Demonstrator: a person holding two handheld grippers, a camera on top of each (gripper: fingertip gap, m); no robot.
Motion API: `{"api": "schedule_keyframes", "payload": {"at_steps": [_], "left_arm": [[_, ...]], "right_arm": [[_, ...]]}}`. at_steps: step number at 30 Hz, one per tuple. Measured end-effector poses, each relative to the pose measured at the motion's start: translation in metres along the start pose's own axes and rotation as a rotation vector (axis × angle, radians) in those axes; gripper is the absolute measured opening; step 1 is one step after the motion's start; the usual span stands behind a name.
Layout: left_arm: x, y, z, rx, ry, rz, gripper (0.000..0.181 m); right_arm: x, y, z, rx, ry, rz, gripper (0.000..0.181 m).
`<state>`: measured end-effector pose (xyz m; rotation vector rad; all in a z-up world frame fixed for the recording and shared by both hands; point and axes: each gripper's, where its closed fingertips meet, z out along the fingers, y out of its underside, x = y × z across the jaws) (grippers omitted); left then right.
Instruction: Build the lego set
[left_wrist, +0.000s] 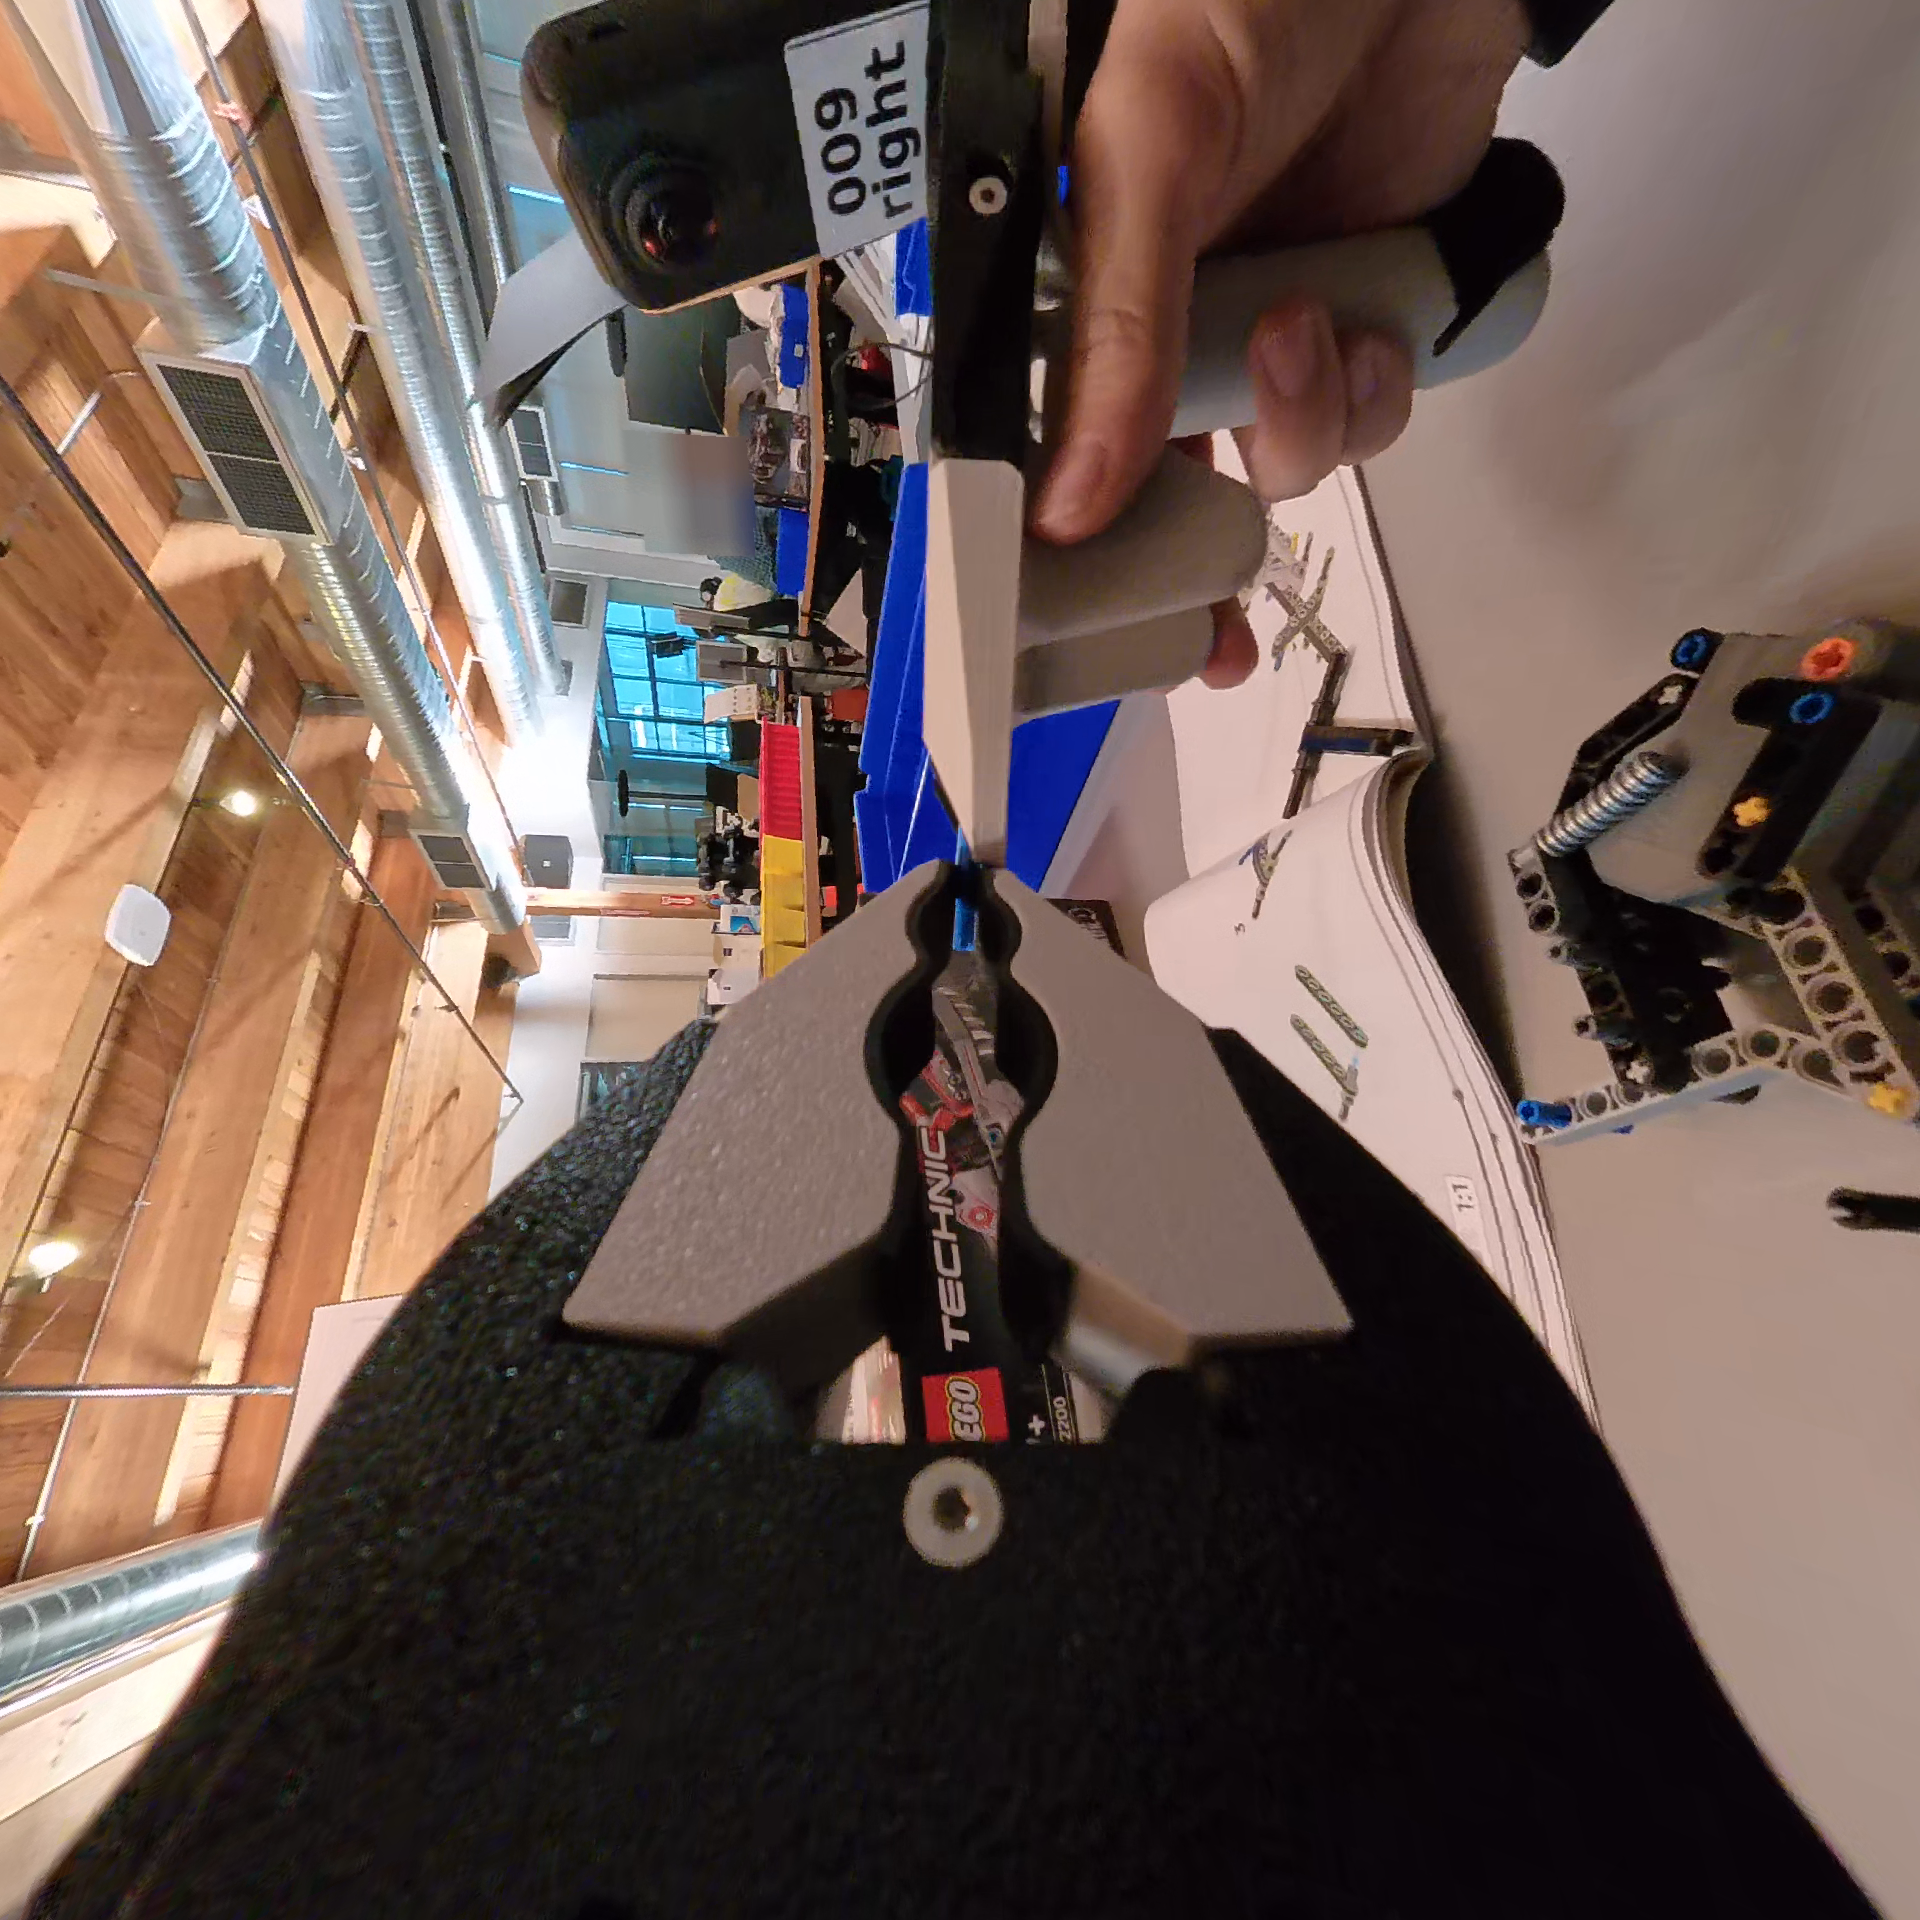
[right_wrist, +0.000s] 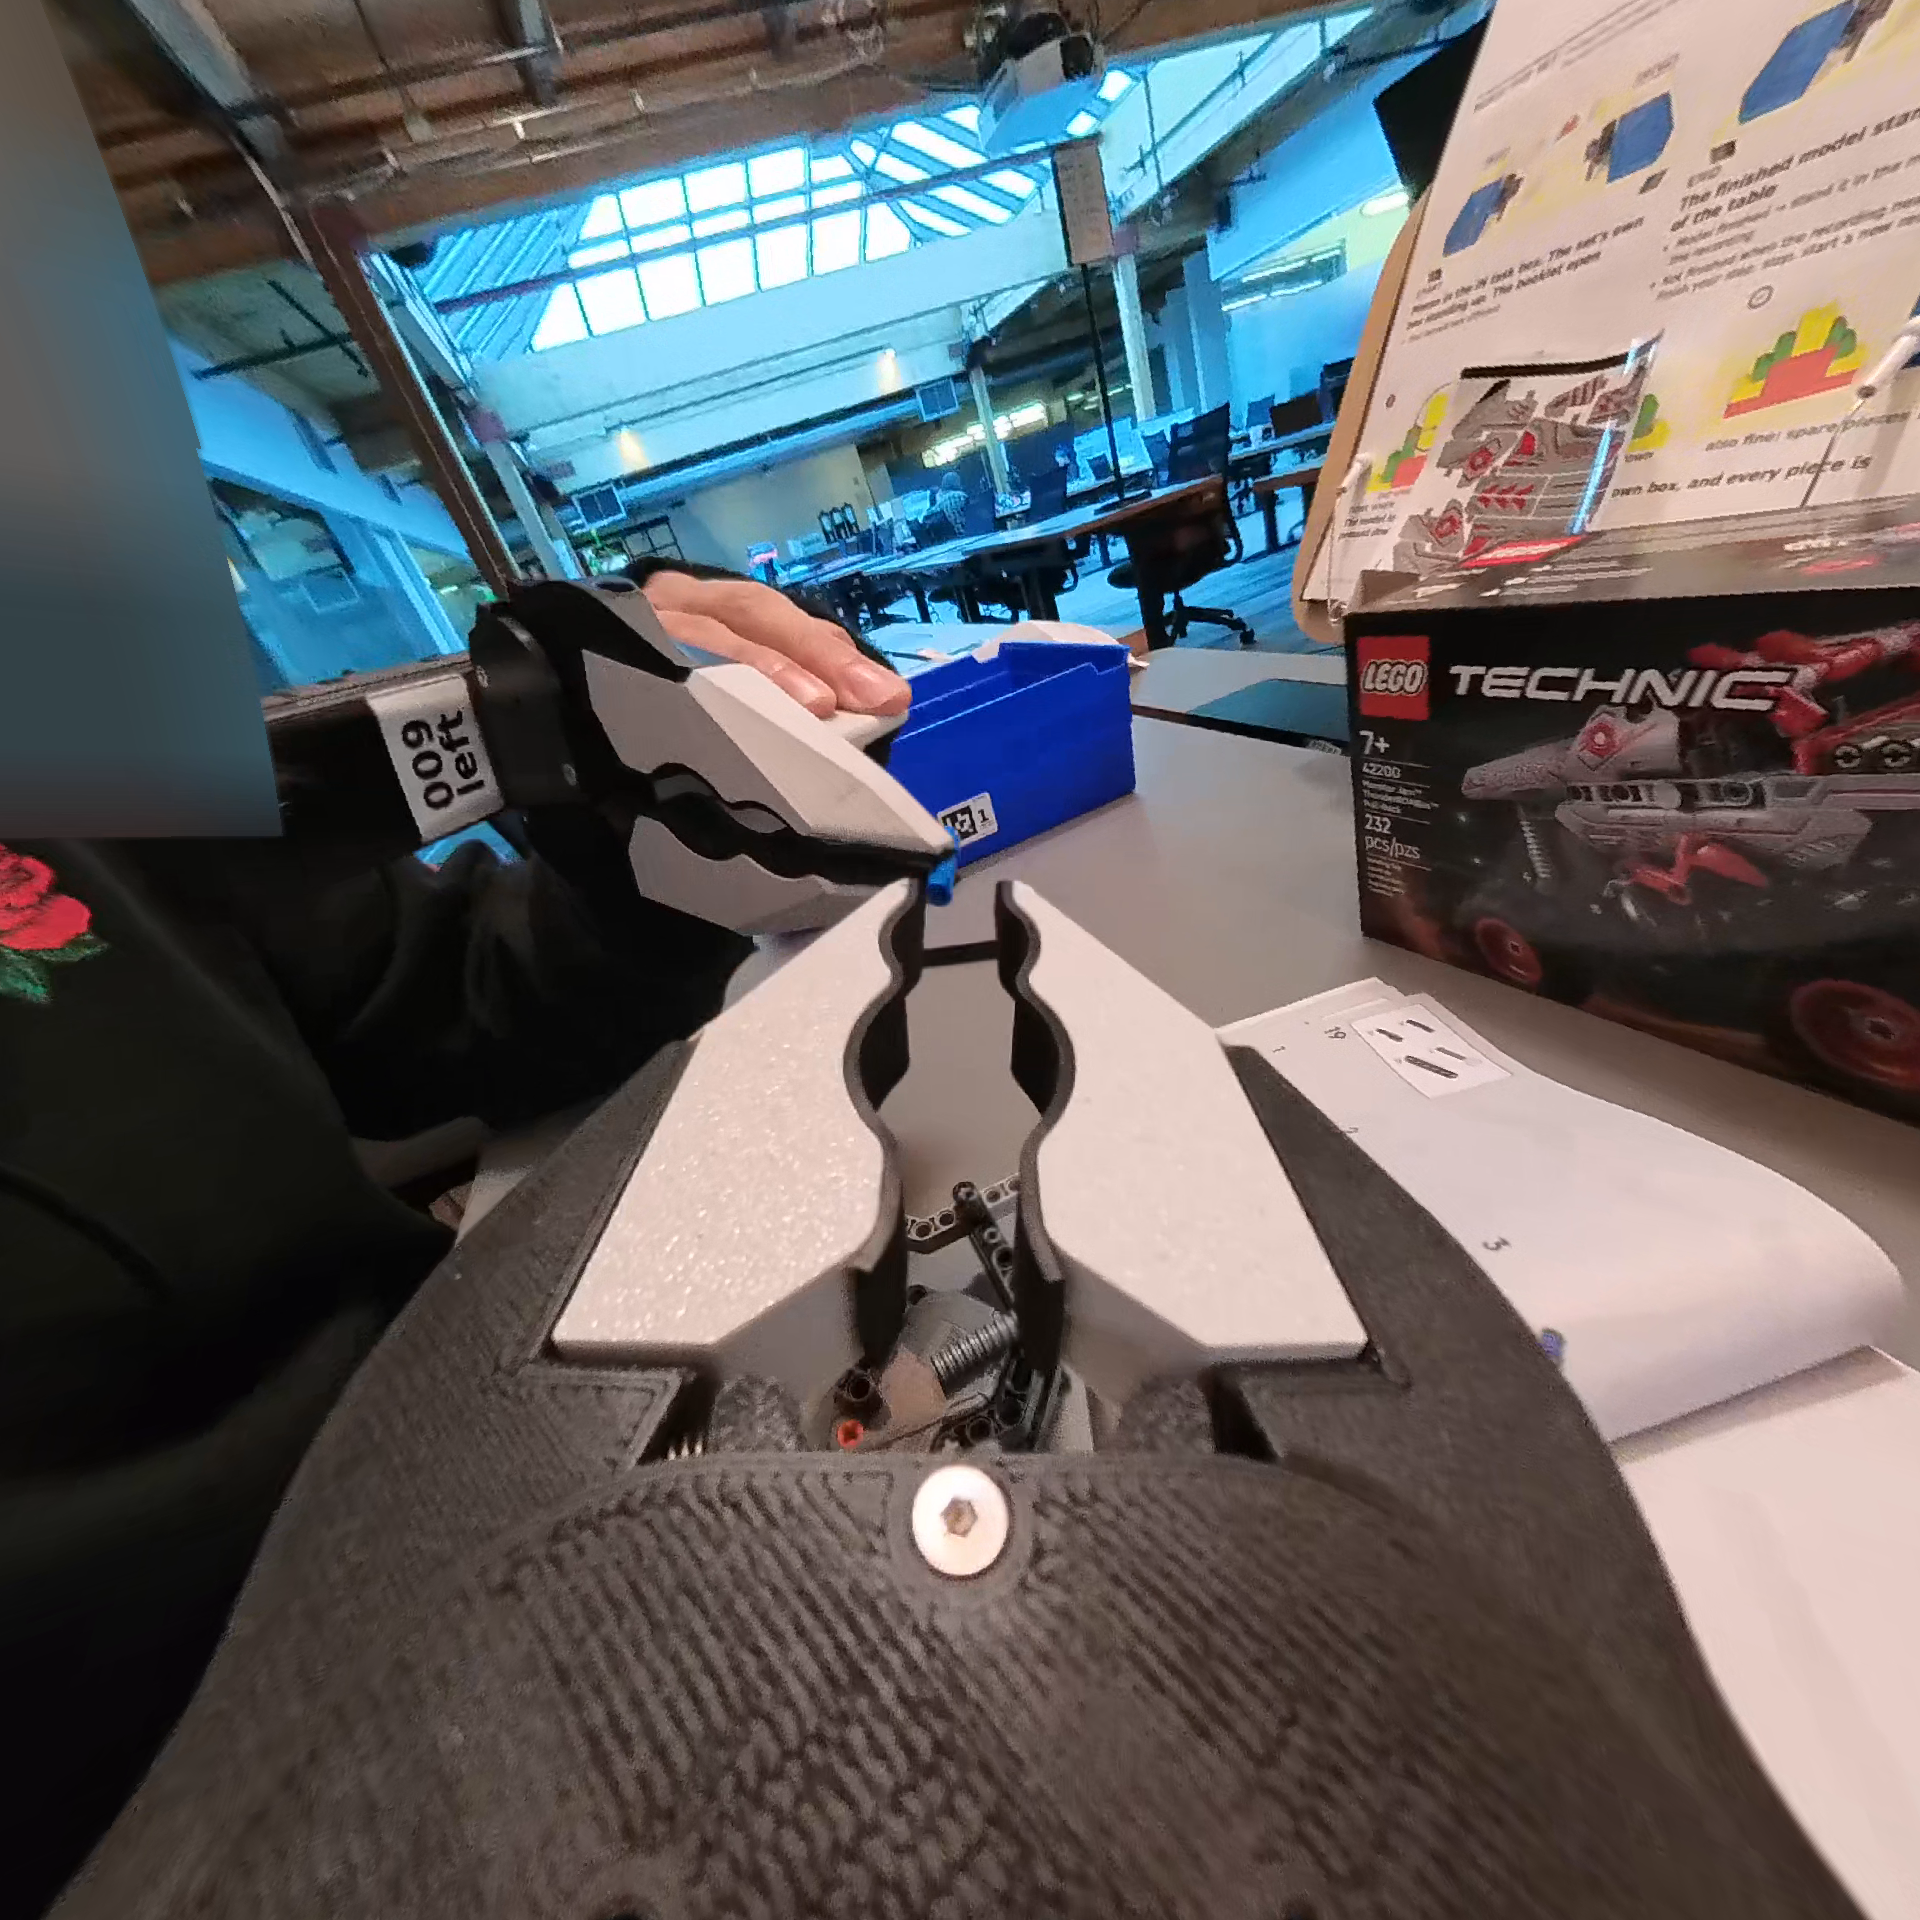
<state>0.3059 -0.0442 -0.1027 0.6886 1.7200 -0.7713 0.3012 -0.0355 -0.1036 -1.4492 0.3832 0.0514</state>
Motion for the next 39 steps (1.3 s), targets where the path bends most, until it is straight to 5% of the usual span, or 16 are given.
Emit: {"api": "schedule_keyframes", "payload": {"at_steps": [9,15,24,39], "left_arm": [[0.003,0.001,-0.001,0.007,0.019,-0.014,0.001],[-0.006,-0.011,-0.011,0.230,0.053,-0.340,0.003],[-0.014,-0.032,-0.028,0.477,0.129,-0.573,0.005],[-0.011,-0.036,-0.035,0.539,0.228,-0.660,0.003]], "right_arm": [[-0.002,0.000,0.001,-0.002,-0.014,-0.017,0.003],[-0.015,-0.010,-0.001,0.091,-0.150,0.093,0.002],[-0.036,-0.016,-0.004,0.131,-0.327,0.187,0.003],[-0.048,-0.014,-0.002,0.114,-0.375,0.150,0.002]]}}
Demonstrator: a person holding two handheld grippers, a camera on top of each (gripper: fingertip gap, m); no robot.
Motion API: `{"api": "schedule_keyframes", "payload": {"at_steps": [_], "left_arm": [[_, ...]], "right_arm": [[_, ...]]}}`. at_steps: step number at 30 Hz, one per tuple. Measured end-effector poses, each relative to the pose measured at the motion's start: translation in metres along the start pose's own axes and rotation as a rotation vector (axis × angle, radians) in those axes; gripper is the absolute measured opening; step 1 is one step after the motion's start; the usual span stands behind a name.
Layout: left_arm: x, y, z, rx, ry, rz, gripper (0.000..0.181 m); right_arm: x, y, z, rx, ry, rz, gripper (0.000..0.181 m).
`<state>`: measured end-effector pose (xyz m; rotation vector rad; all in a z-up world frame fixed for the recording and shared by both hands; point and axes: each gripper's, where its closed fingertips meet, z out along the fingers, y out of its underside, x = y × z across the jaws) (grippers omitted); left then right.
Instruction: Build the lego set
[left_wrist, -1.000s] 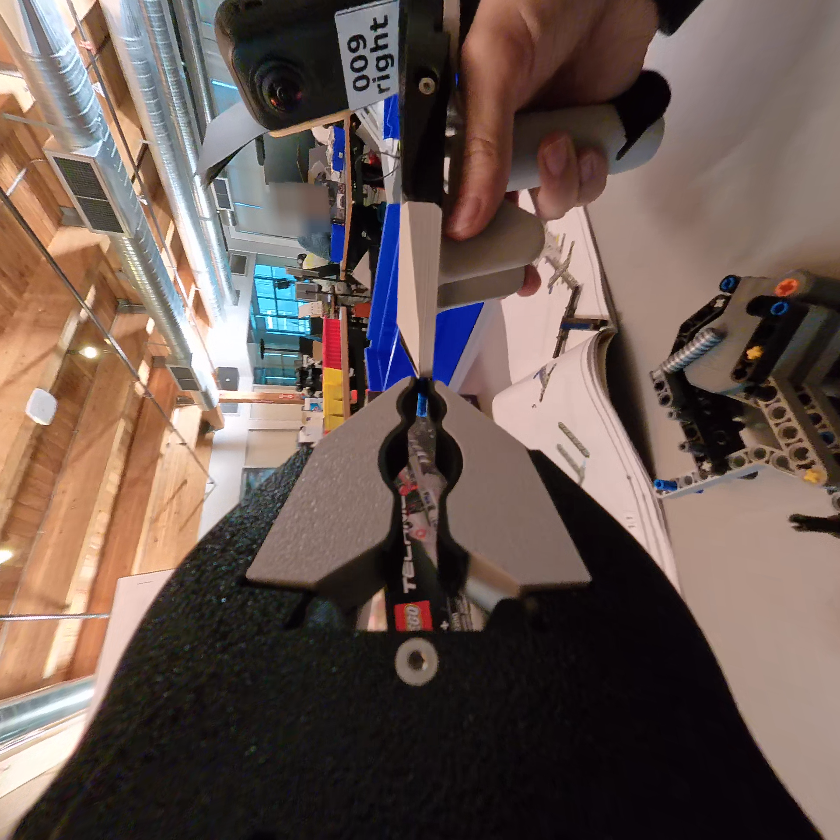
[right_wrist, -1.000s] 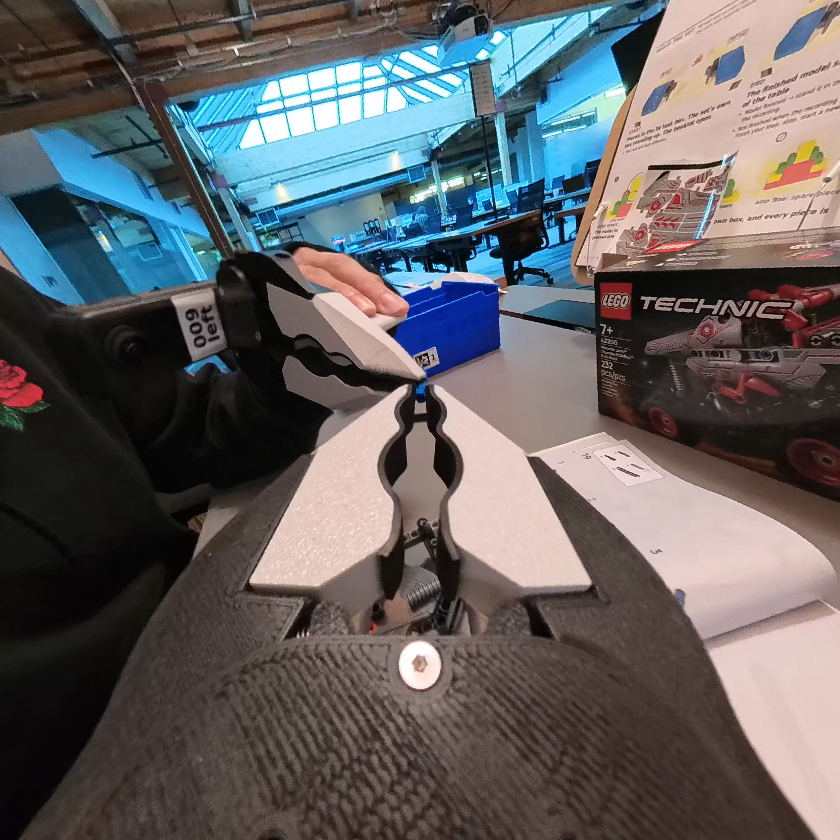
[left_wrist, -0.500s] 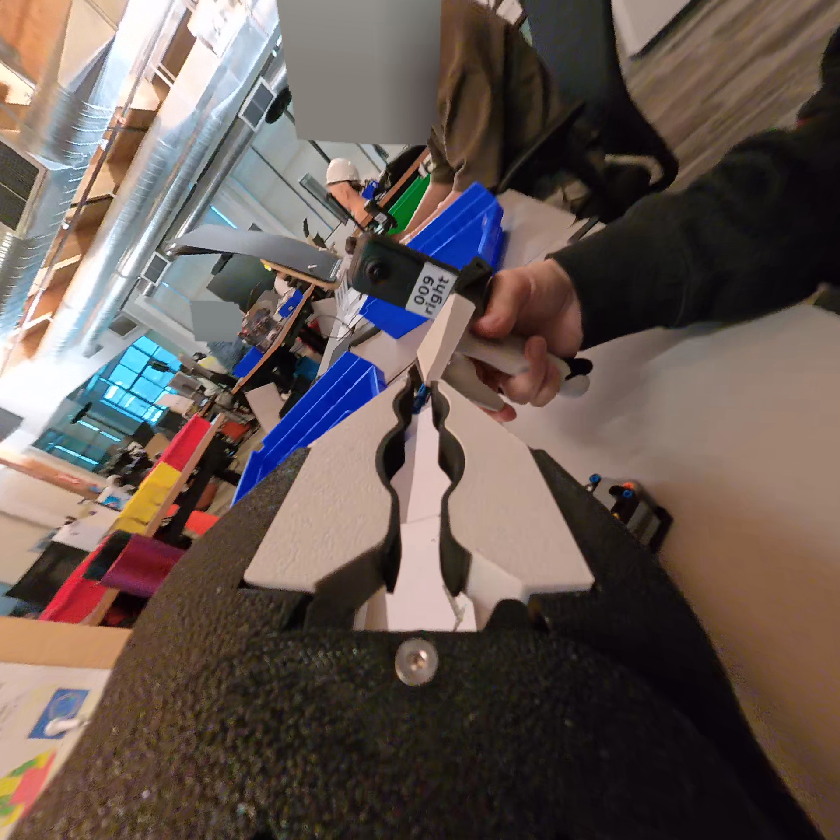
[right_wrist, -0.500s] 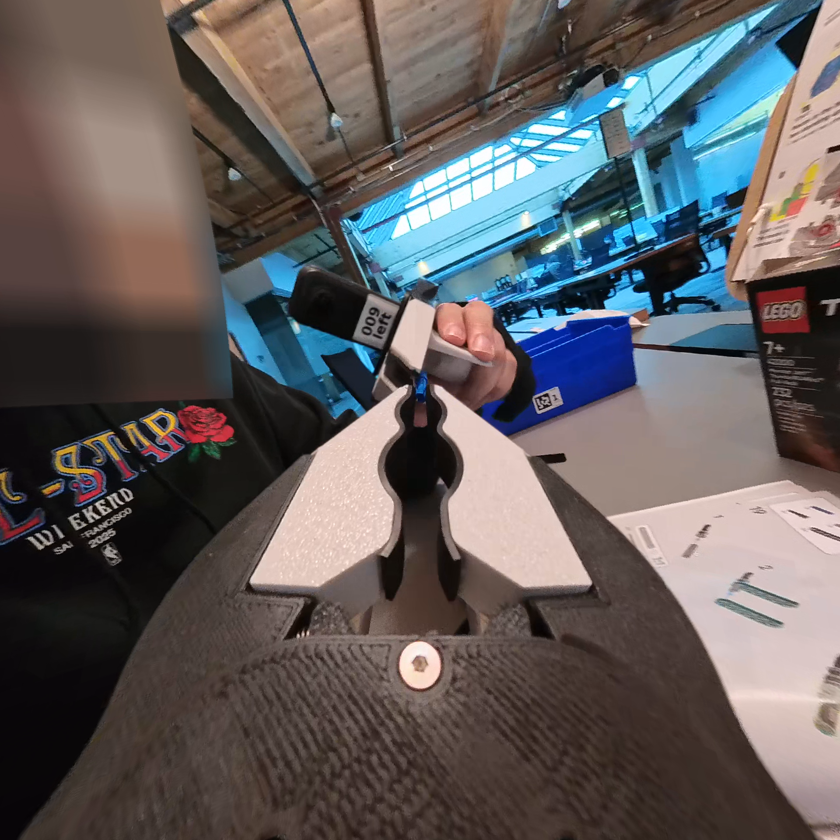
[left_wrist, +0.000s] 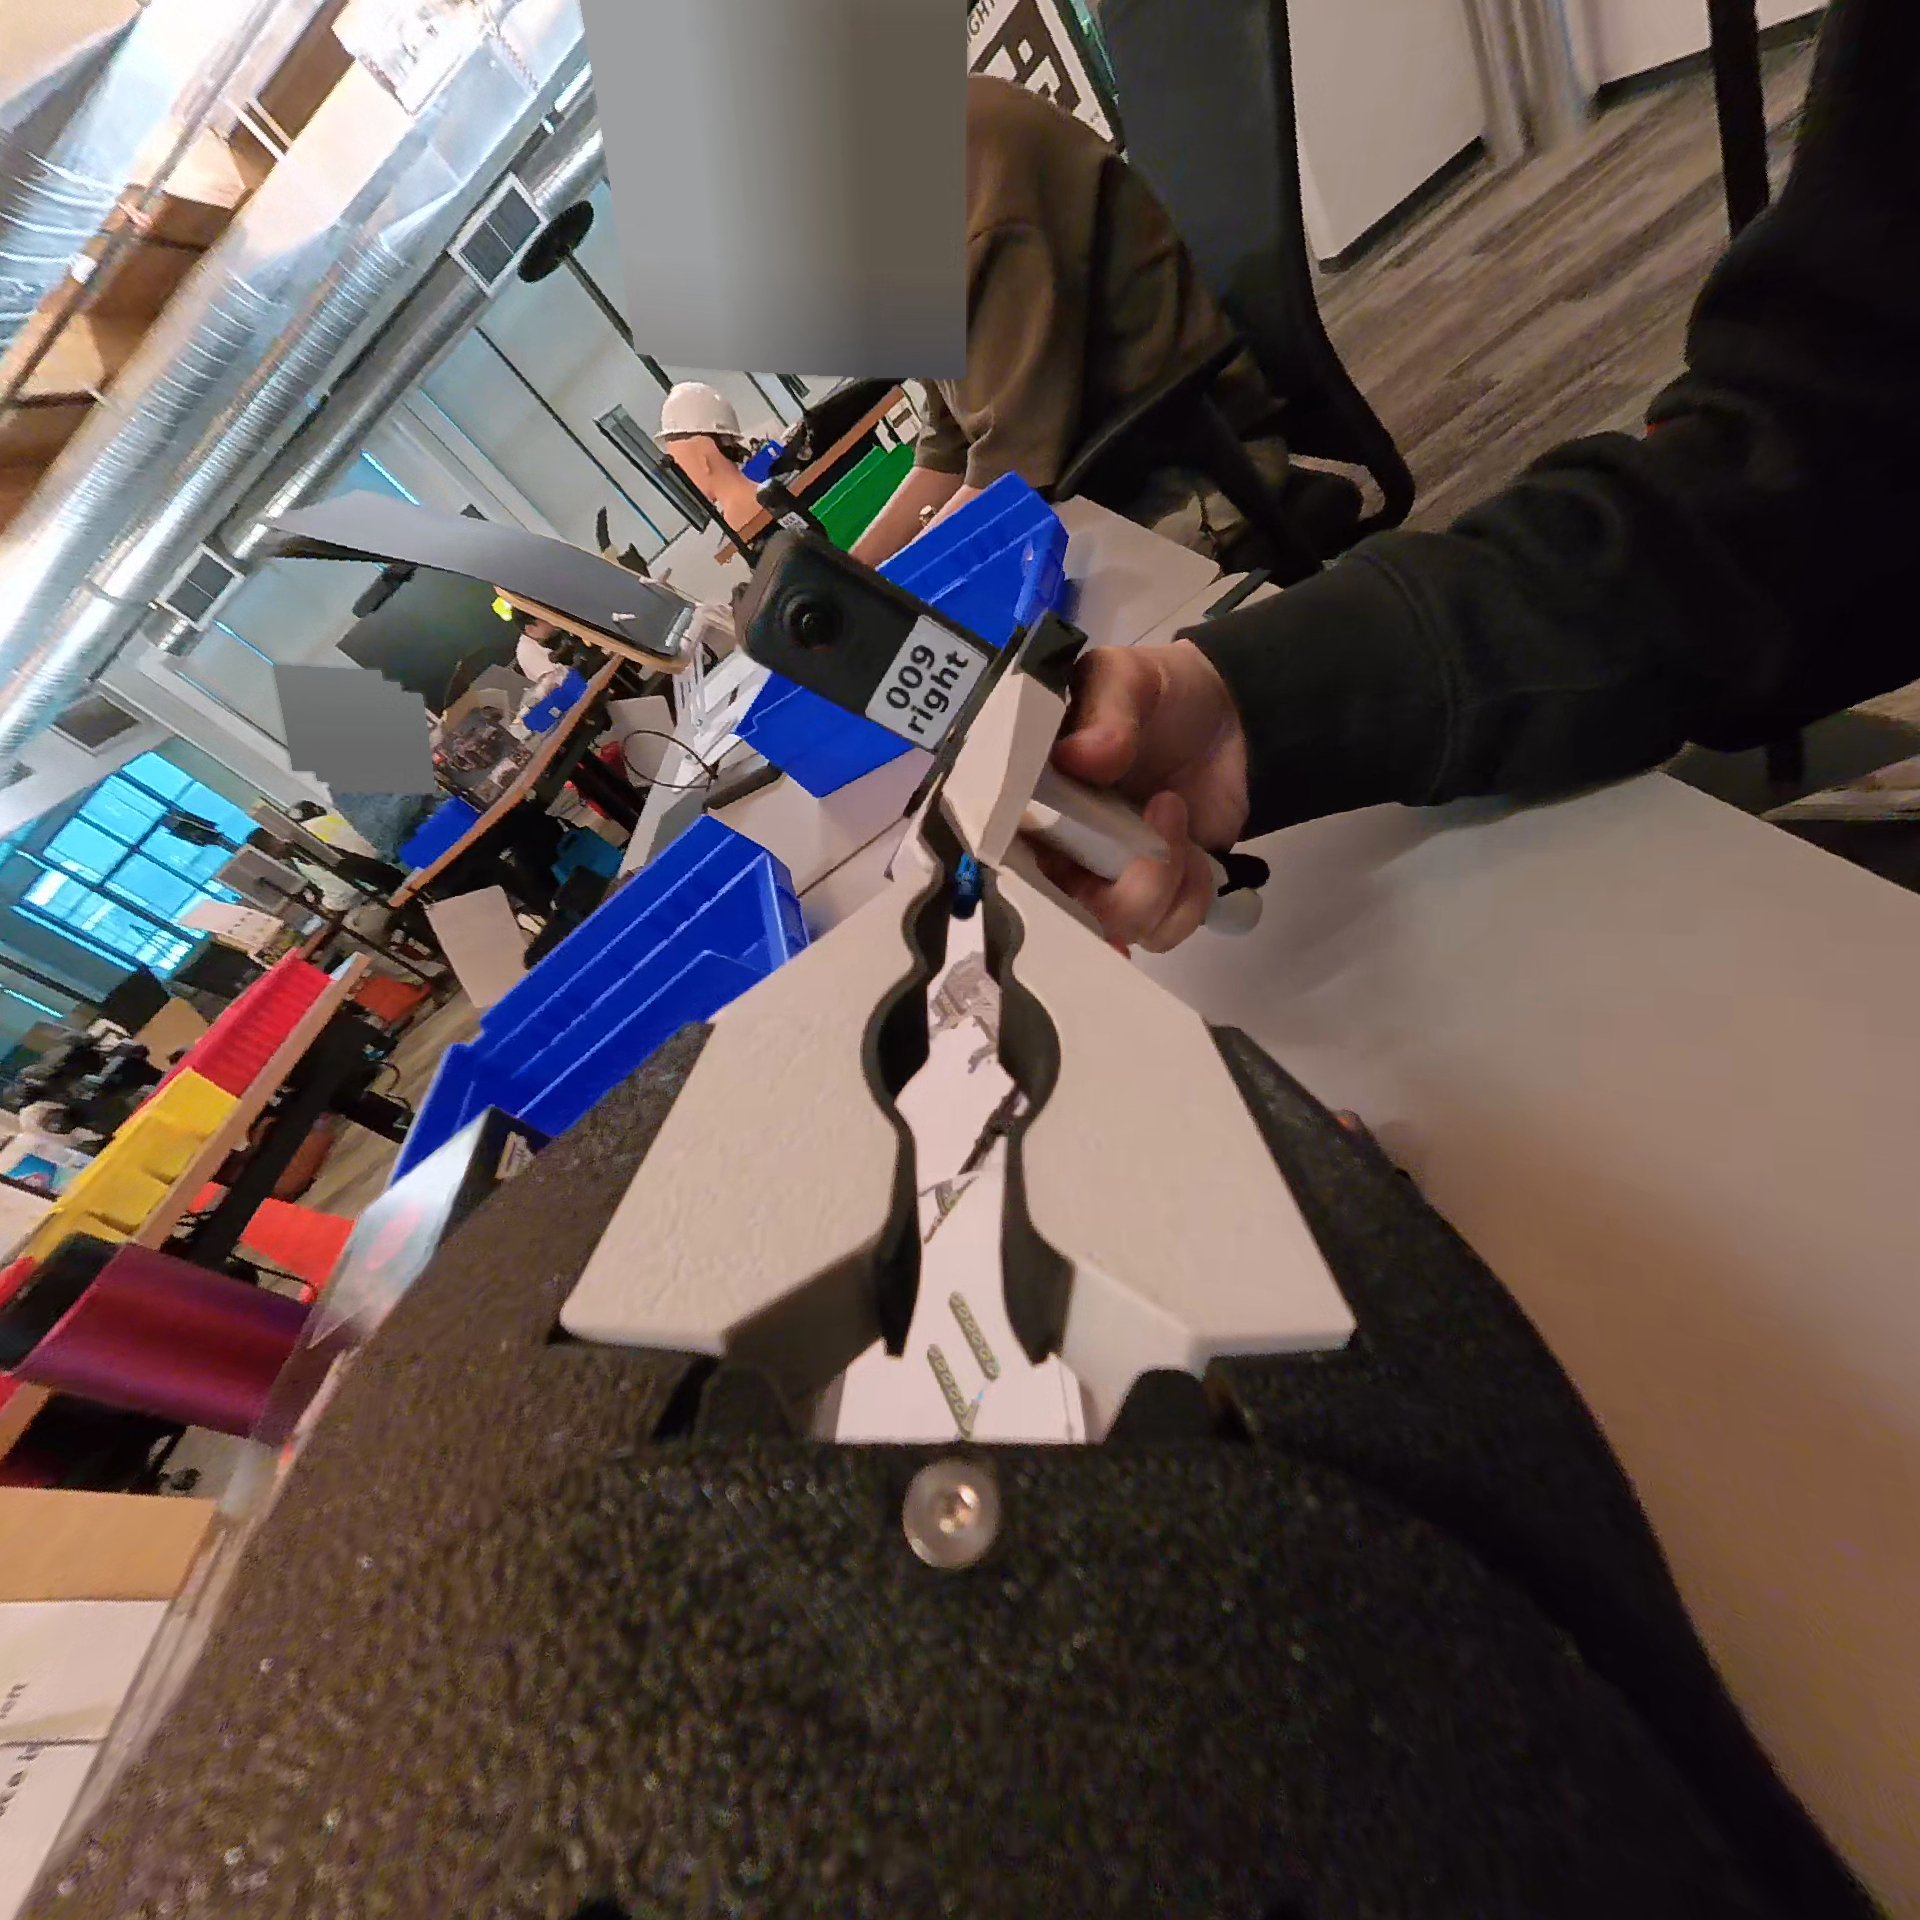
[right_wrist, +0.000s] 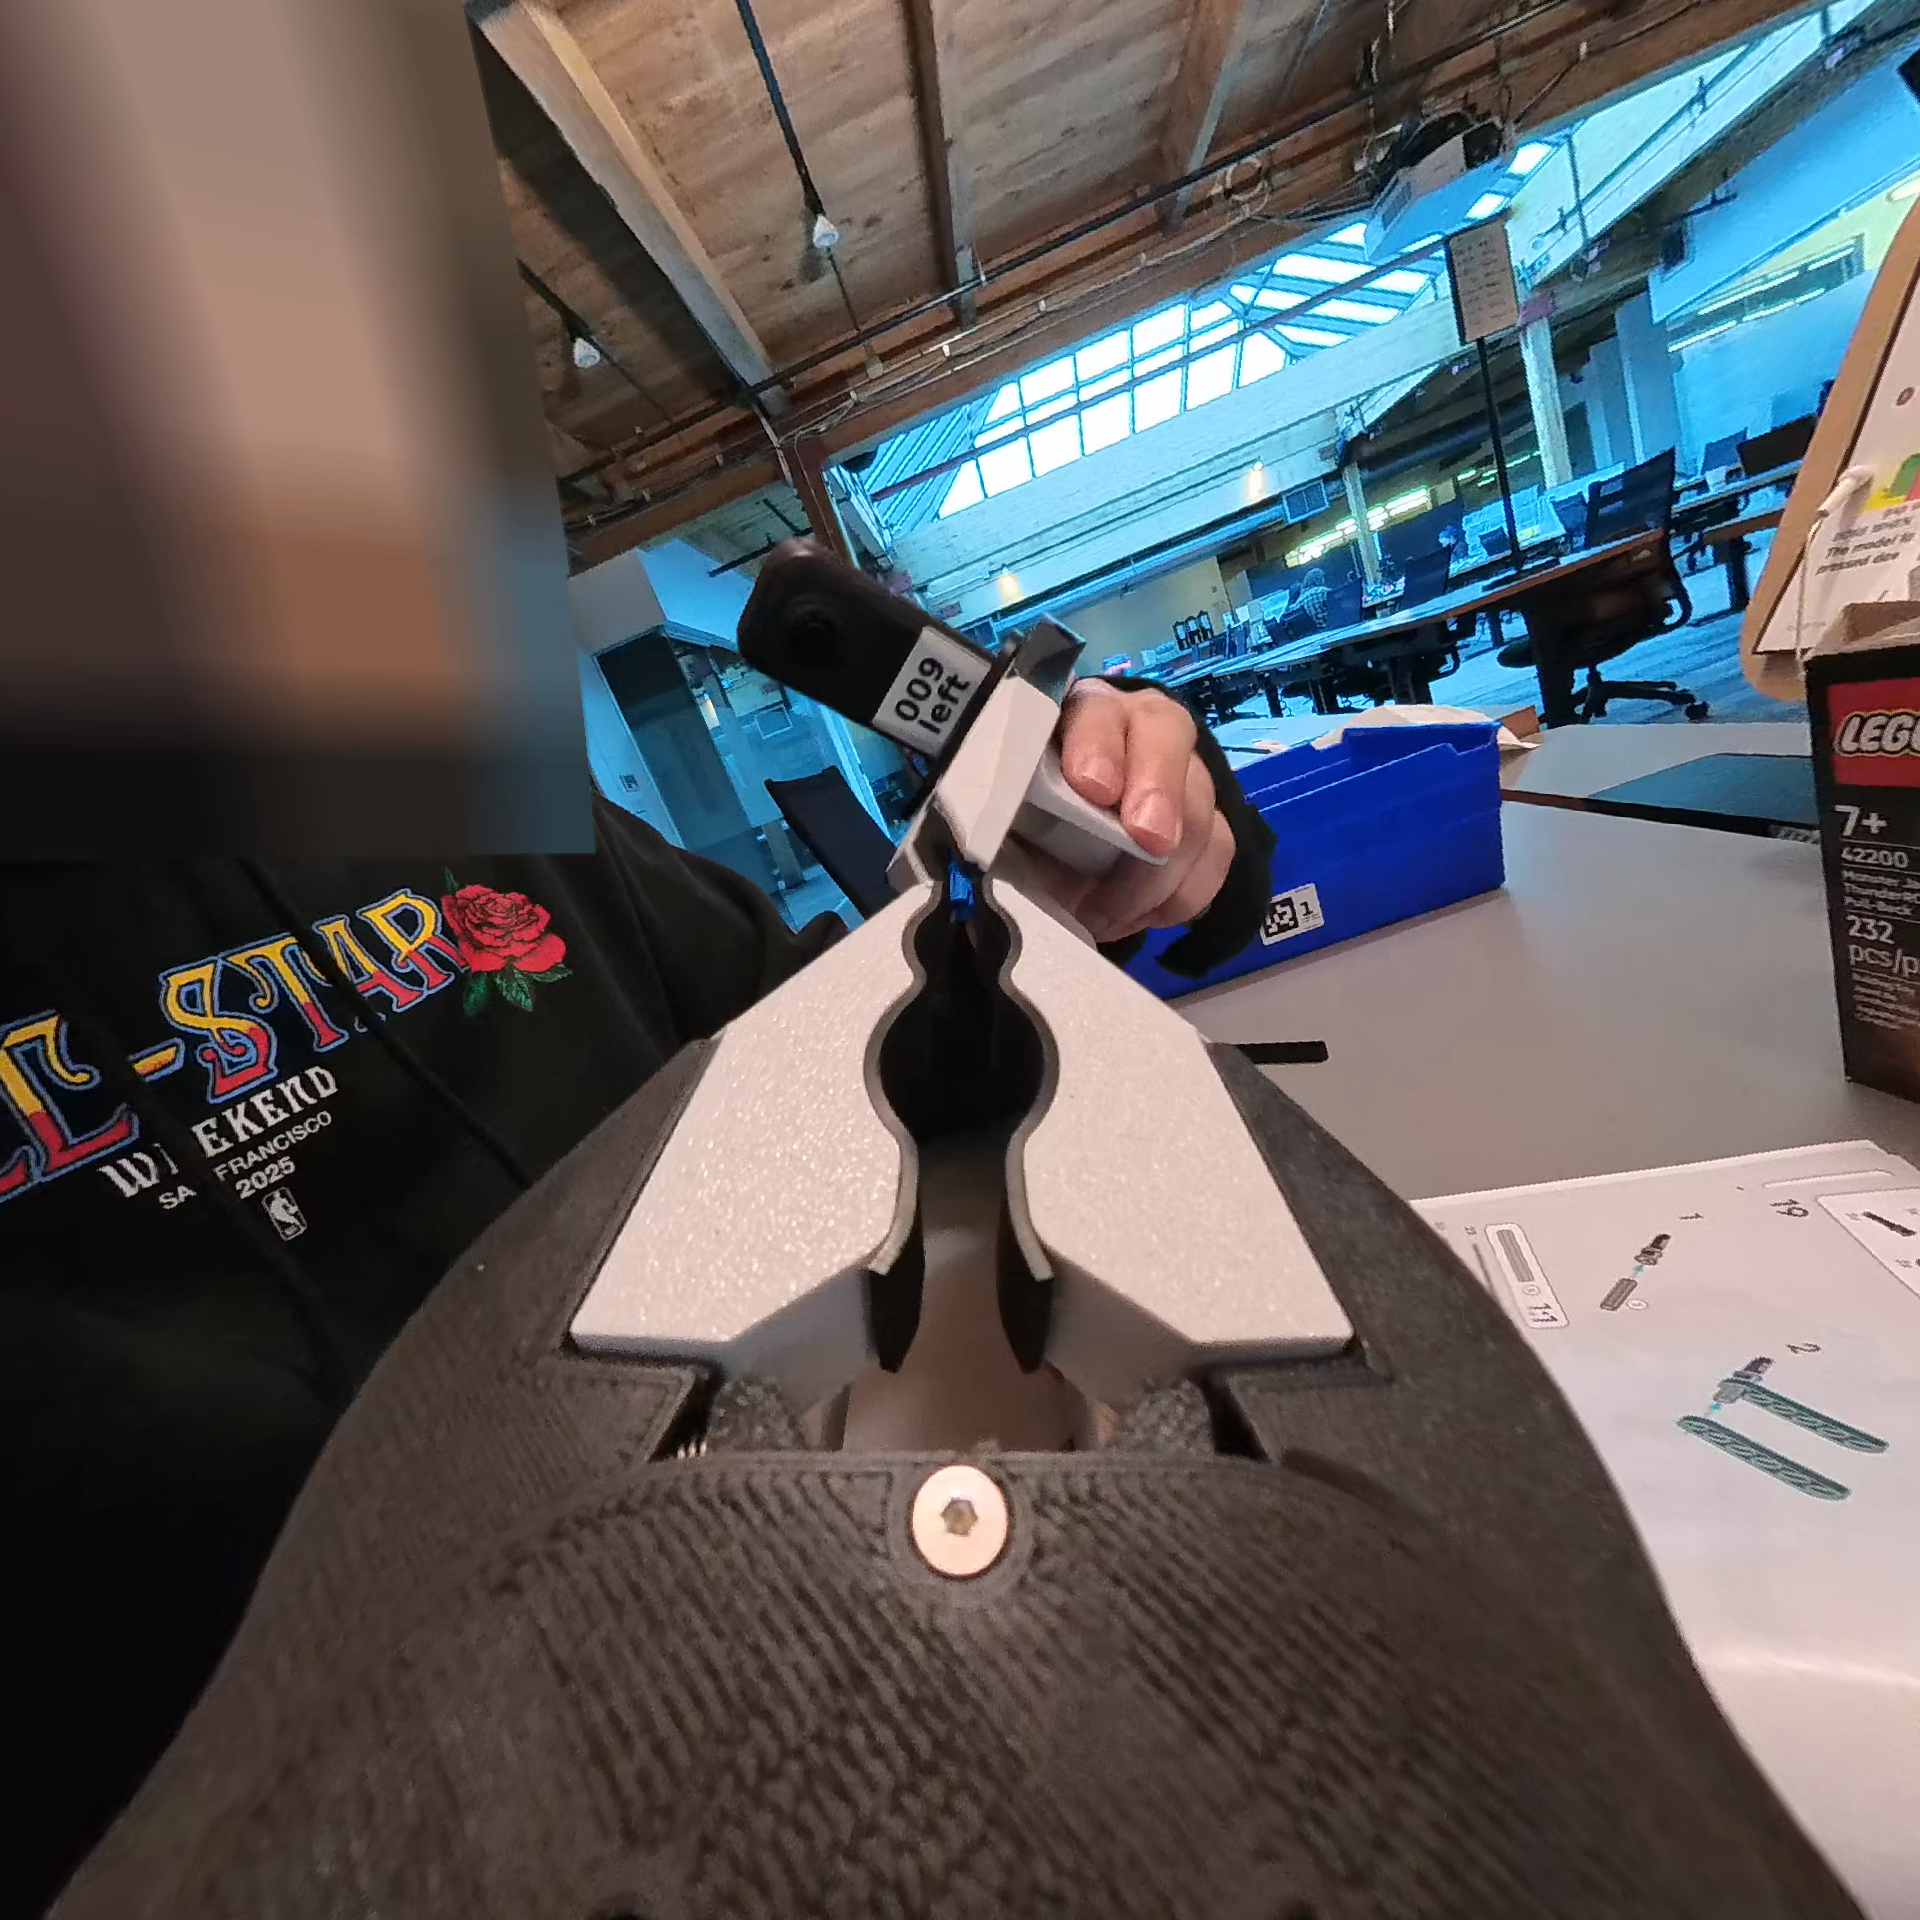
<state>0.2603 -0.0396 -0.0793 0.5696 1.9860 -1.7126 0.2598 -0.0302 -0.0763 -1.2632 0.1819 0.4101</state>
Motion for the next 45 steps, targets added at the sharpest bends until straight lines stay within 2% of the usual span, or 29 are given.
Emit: {"api": "schedule_keyframes", "payload": {"at_steps": [3,6,11,13,17,20,25,28,30,33,36,42,43,45], "left_arm": [[0.000,0.004,0.000,-0.032,0.026,-0.047,0.003],[-0.002,0.010,0.002,-0.070,0.013,-0.056,0.003],[-0.014,0.016,-0.001,-0.092,-0.049,-0.080,0.003],[-0.015,0.018,-0.001,-0.088,-0.045,-0.108,0.003],[-0.014,0.022,0.000,-0.104,-0.038,-0.127,0.003],[-0.015,0.027,0.001,-0.132,-0.039,-0.134,0.002],[-0.023,0.044,0.000,-0.191,-0.068,-0.210,0.003],[-0.027,0.056,-0.001,-0.258,-0.092,-0.238,0.004],[-0.027,0.063,-0.002,-0.293,-0.097,-0.245,0.003],[-0.023,0.068,-0.001,-0.321,-0.072,-0.232,0.003],[-0.021,0.077,-0.004,-0.373,-0.059,-0.213,0.003],[-0.027,0.077,-0.009,-0.370,-0.068,-0.234,0.003],[-0.027,0.077,-0.010,-0.368,-0.067,-0.235,0.003],[-0.028,0.076,-0.011,-0.368,-0.068,-0.237,0.003]], "right_arm": [[0.003,0.002,-0.001,-0.021,0.031,-0.041,0.002],[0.011,0.006,-0.006,-0.083,0.127,-0.124,0.002],[0.031,0.017,-0.028,-0.279,0.348,-0.361,0.021],[0.032,0.010,-0.027,-0.273,0.395,-0.441,0.020],[0.030,0.004,-0.020,-0.253,0.406,-0.483,0.018],[0.050,0.014,-0.045,-0.417,0.554,-0.589,0.020],[0.082,0.034,-0.111,-0.724,0.789,-0.673,0.033],[0.086,0.045,-0.127,-0.803,0.807,-0.669,0.046],[0.088,0.055,-0.133,-0.878,0.793,-0.689,0.041],[0.097,0.067,-0.139,-0.988,0.806,-0.724,0.044],[0.105,0.073,-0.137,-1.080,0.810,-0.816,0.039],[0.115,0.086,-0.134,-1.225,0.782,-0.931,0.029],[0.115,0.088,-0.132,-1.243,0.766,-0.952,0.031],[0.117,0.091,-0.124,-1.219,0.761,-0.940,0.055]]}}
